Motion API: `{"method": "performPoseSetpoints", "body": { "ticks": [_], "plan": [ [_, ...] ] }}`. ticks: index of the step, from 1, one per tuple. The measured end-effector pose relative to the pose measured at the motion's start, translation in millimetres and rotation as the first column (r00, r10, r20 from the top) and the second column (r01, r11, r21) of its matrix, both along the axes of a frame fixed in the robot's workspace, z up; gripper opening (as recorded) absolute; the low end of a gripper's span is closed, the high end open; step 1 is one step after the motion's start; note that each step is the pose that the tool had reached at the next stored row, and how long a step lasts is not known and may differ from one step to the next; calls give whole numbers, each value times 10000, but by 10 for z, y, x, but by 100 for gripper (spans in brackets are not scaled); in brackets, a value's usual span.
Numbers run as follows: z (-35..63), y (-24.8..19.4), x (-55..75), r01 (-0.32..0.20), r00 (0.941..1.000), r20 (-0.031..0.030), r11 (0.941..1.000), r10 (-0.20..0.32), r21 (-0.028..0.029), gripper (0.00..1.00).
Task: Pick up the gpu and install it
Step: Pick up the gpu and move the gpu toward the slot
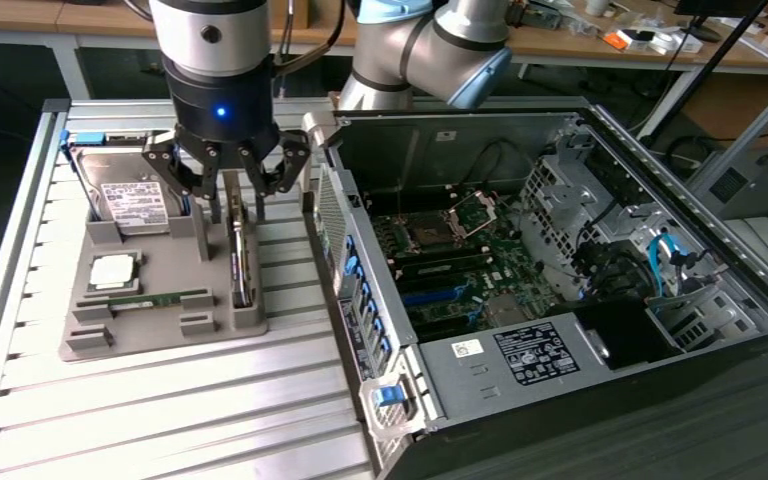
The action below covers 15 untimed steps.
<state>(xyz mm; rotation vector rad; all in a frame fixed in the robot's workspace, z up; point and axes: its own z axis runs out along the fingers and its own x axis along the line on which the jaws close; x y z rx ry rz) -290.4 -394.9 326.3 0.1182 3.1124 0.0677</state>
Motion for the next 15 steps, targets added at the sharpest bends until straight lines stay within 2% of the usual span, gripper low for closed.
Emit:
{"method": "performPoseSetpoints", "body": {
  "ticks": [9,15],
  "plan": [
    [-21,74,-1,-1,10000,-1,10000,1,-1,48],
    [-31,94,-2,-1,10000,-1,10000,1,0,48]
  ]
}}
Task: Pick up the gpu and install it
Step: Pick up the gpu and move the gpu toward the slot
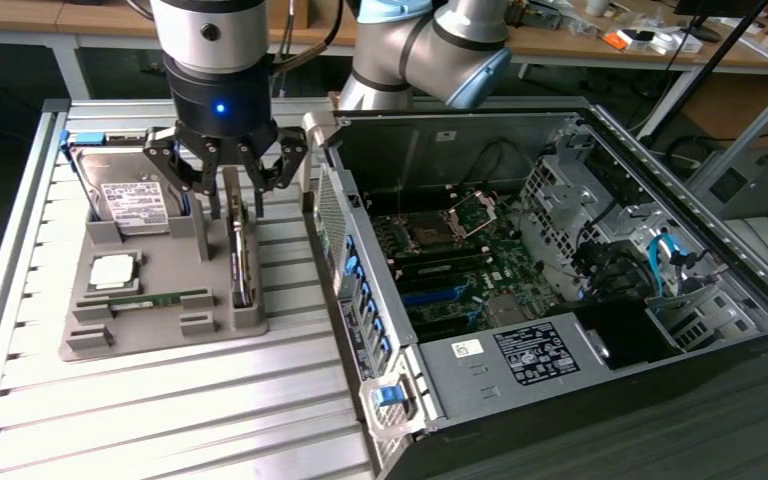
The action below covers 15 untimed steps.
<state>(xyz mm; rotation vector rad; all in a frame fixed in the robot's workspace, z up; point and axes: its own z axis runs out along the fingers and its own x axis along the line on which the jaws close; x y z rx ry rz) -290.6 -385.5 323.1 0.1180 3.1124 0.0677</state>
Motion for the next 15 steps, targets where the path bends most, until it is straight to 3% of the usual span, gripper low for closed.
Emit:
{"method": "performPoseSetpoints", "body": {
  "ticks": [15],
  "plan": [
    [-34,21,-8,-1,10000,-1,10000,1,0,48]
  ]
}}
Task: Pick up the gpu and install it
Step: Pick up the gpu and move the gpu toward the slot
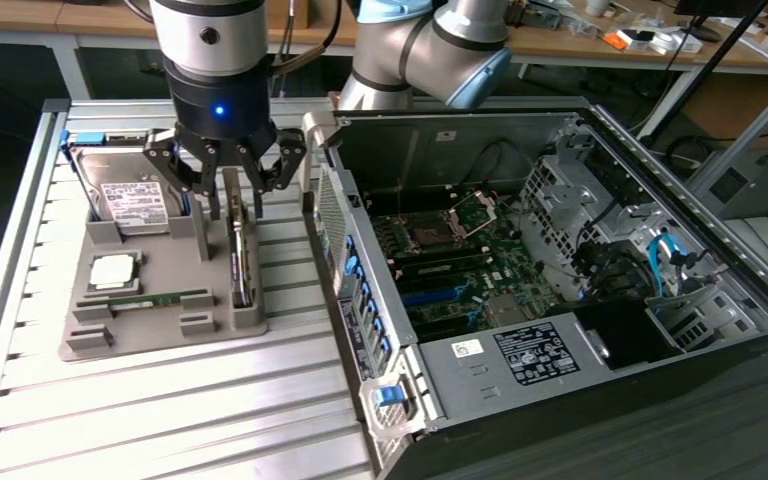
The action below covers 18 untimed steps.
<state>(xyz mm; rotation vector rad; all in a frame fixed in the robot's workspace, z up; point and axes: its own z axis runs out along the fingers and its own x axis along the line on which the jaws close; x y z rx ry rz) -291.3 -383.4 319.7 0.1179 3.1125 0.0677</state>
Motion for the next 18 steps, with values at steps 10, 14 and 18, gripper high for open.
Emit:
{"method": "performPoseSetpoints", "body": {
  "ticks": [10,14,18],
  "plan": [
    [-25,3,-8,0,10000,0,10000,0,0,48],
    [-33,3,-13,0,10000,0,10000,0,-1,48],
    [-42,3,-16,0,10000,0,10000,0,0,48]
  ]
}}
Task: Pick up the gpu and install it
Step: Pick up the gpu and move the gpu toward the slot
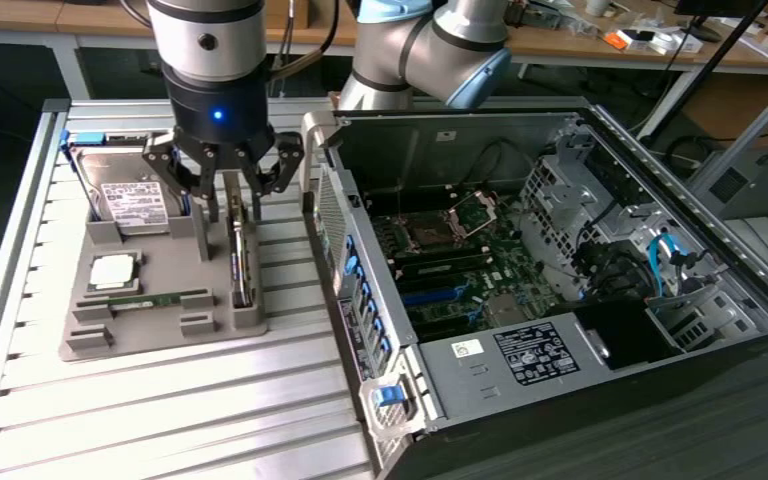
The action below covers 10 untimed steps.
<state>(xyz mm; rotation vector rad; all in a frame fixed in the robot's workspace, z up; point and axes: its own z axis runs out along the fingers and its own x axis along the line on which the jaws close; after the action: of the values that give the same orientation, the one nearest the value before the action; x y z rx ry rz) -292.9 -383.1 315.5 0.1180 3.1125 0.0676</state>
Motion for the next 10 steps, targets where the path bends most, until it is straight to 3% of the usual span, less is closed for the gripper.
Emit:
{"method": "performPoseSetpoints", "body": {
  "ticks": [10],
  "plan": [
    [-23,0,-9,0,10000,0,10000,0,0,48]
  ]
}}
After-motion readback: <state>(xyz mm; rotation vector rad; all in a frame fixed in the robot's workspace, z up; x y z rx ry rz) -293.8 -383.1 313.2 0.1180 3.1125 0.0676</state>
